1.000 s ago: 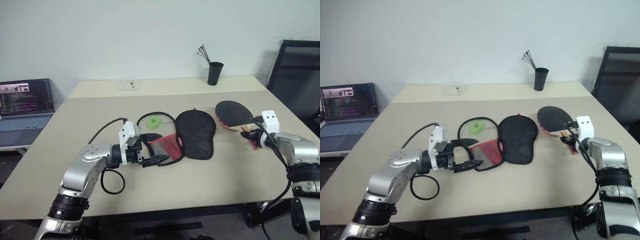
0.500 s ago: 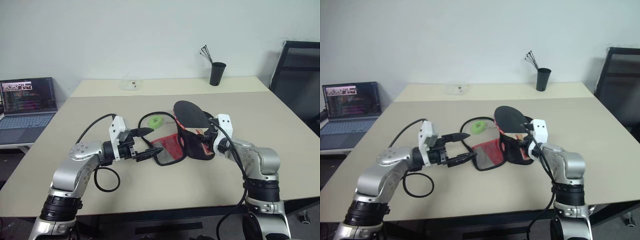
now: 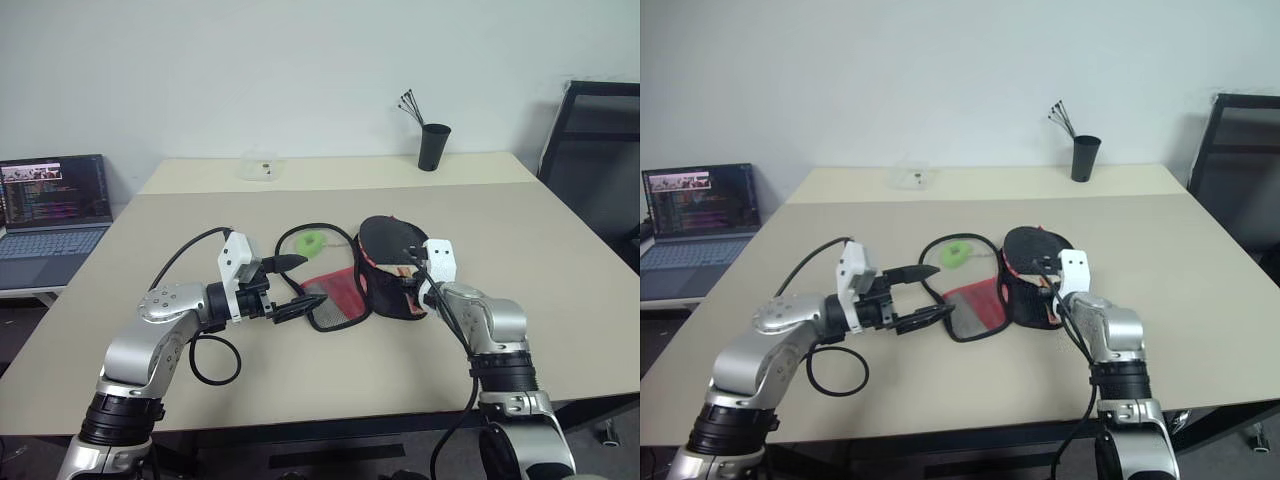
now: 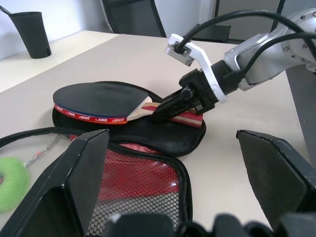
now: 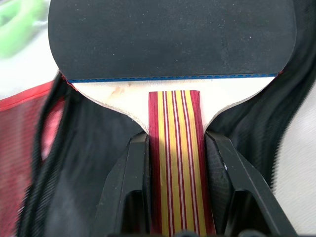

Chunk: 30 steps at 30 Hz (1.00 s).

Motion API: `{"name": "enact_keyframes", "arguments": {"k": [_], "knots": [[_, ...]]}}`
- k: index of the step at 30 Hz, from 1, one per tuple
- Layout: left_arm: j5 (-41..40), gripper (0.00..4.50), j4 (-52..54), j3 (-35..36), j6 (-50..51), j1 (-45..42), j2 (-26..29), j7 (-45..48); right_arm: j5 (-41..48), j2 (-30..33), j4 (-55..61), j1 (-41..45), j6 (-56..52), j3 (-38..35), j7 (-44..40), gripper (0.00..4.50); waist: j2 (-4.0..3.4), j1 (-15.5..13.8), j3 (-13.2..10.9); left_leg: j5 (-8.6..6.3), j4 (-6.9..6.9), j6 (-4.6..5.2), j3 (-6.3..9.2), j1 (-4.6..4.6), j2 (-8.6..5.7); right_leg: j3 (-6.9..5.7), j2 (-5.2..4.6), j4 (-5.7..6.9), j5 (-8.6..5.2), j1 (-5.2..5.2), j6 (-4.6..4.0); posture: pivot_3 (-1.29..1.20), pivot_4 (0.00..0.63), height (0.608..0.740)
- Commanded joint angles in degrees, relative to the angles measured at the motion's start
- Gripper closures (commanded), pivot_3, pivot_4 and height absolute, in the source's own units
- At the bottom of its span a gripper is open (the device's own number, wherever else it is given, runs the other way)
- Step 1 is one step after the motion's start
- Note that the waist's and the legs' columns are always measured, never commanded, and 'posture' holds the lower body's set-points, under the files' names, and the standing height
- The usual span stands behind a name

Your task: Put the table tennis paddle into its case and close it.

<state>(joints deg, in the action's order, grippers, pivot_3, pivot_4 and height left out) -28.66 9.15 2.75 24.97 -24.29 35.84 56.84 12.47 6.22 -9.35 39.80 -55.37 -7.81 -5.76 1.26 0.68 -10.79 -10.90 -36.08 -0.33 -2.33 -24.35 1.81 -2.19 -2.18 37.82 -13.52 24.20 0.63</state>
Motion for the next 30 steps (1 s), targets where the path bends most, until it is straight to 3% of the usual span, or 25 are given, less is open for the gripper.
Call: {"name": "enact_keyframes", "arguments": {"k": [1,10,11,13,19,23,30], "knots": [[-0.98,0.00,2.55,0.87,0.02,-0.31,0.16,-0.46,-0.41,-0.09,1.32,1.31,2.73,0.10,0.76,3.37,0.00,0.00,0.00,0.00,0.00,0.00,0.00,0.00,0.01,0.00,0.00,0.00,0.00,0.00,0.00,0.00,0.150,0.740],[-1.11,0.00,3.10,0.94,0.51,0.24,0.18,-0.56,1.10,-3.75,0.73,1.29,1.08,-3.44,5.39,3.37,0.00,-0.01,0.00,0.00,0.00,0.00,0.00,0.00,0.03,0.00,-0.01,0.00,0.00,0.00,0.00,0.00,0.150,0.740],[-1.12,0.00,3.18,0.95,0.56,0.30,0.17,-0.59,1.05,-4.06,0.72,1.37,1.17,-3.74,5.90,2.66,0.00,-0.02,0.00,0.00,0.00,0.00,0.01,0.00,0.04,0.00,-0.01,0.00,0.00,0.00,0.00,0.00,0.150,0.740],[-1.06,0.00,3.25,0.96,0.55,0.41,0.15,-0.64,0.66,-4.52,0.90,1.41,1.66,-3.55,6.52,2.22,0.00,0.00,0.00,0.00,0.00,0.00,0.02,0.00,0.04,-0.01,-0.01,0.00,0.00,-0.01,0.00,0.00,0.150,0.740],[-0.99,0.00,3.46,1.15,0.42,0.99,0.12,-1.06,0.27,-4.68,3.97,1.10,1.34,-0.41,5.66,0.09,0.00,0.19,0.00,0.00,0.00,0.00,0.03,0.00,0.04,-0.01,-0.01,0.00,0.00,-0.01,0.00,0.00,0.150,0.740],[-0.93,0.00,3.60,1.78,0.33,2.14,0.21,-2.19,2.23,-2.68,11.43,0.41,-2.34,3.92,0.57,0.03,0.00,0.26,0.00,0.00,0.01,0.00,0.03,-0.01,0.12,-0.01,-0.02,-0.02,0.00,0.00,0.00,0.00,0.150,0.740],[1.00,0.00,1.10,4.45,-0.78,5.01,1.00,-5.80,8.27,9.54,25.74,-2.70,-9.05,6.73,-11.77,0.03,0.00,0.06,0.00,0.00,0.01,0.00,0.07,-0.02,0.19,-0.07,-0.04,-0.07,-0.01,-0.02,0.00,0.00,0.150,0.740]]}}
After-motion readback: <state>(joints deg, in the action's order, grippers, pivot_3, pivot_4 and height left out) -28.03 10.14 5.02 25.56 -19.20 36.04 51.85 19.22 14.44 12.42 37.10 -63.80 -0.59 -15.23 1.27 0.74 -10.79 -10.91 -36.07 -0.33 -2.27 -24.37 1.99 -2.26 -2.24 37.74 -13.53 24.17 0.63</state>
